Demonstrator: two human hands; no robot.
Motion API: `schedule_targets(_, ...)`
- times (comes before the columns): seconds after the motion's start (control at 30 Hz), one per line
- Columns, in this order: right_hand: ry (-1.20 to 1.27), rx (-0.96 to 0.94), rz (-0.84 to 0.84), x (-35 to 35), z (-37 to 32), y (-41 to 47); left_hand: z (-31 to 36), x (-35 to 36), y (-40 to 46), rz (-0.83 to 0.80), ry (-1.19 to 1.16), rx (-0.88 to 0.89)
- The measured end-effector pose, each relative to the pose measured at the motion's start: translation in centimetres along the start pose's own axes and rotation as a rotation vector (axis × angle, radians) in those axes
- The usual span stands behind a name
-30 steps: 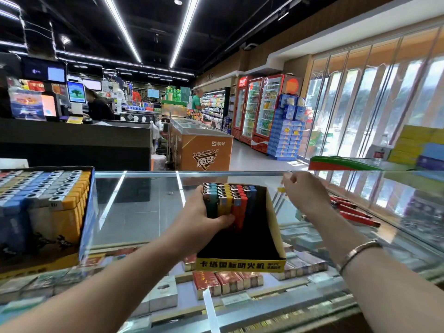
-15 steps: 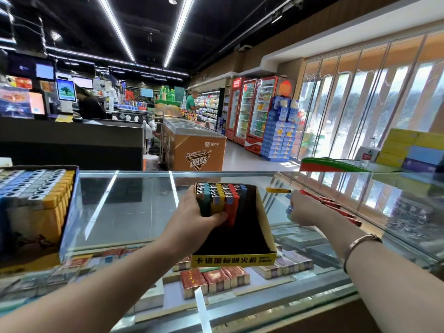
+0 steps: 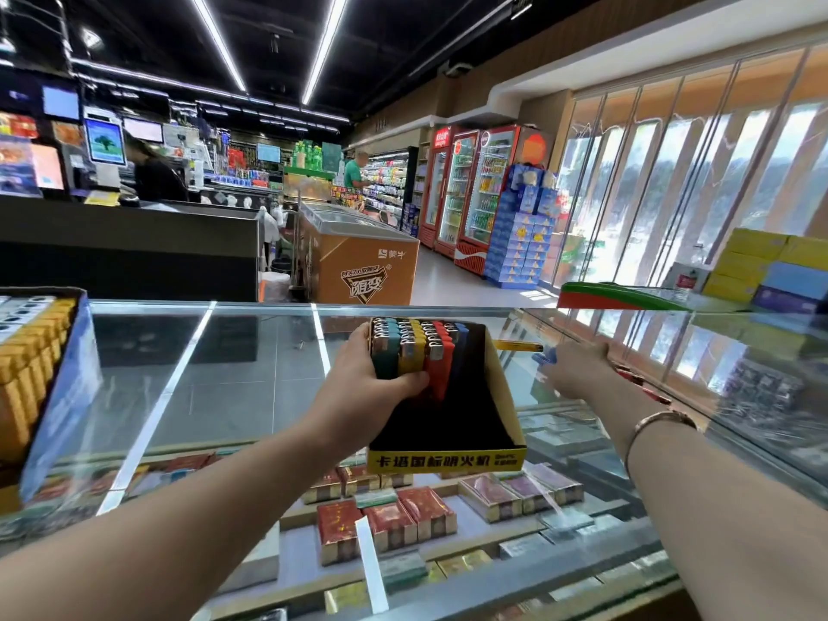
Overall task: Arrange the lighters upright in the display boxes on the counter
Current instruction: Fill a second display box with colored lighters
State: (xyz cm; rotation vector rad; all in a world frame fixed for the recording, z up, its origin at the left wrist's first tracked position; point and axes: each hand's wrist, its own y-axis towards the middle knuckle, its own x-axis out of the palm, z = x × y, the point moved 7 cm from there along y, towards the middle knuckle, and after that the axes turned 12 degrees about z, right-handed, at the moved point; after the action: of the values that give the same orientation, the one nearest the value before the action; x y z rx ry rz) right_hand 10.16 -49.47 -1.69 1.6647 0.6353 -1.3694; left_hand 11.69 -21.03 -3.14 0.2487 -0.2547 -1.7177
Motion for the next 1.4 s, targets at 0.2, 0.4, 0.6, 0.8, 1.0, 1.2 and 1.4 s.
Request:
schedule_targets(0.2,-0.011,-0.075,-0.053,-0.5,-0.3,1.2,-0.2,0.0,0.0,-0.038,-0.053,-0.014)
schedule_targets(0.4,0.039,-0.055,-0.120,-0.4,0.4,1.2,-0.2,0.0,0.1,-0.045,-0.072,-0.014)
schedule_targets(0.6,0.199,-0.129,-0.246,-0.6,-1.5,0.2,-0.3,-0.1,0.1,-0.050,-0.068,-0.030)
schedule_targets(0.8,0.525,-0.096,-0.169,-0.6,-3.7,-1.1,-0.1,-0.1,-0.2,-0.053,-0.063,-0.050)
schedule_targets(1.0,0.362,0.032,0.148,-1.3,-4.6,-2.4,0.3,-0.8,-1.0,-0.056,-0.071,-0.058)
schedule_targets(1.2,1.270,0.324,0.195,-2.0,-5.7,-2.9,0.5,-2.4,-1.8,-0.090,-0.067,-0.035)
schedule_targets(1.4,2.074,0.512,0.073,-5.2,-10.3,-4.0,1.1,-3.2,-2.6,-0.122,-0.050,-0.089)
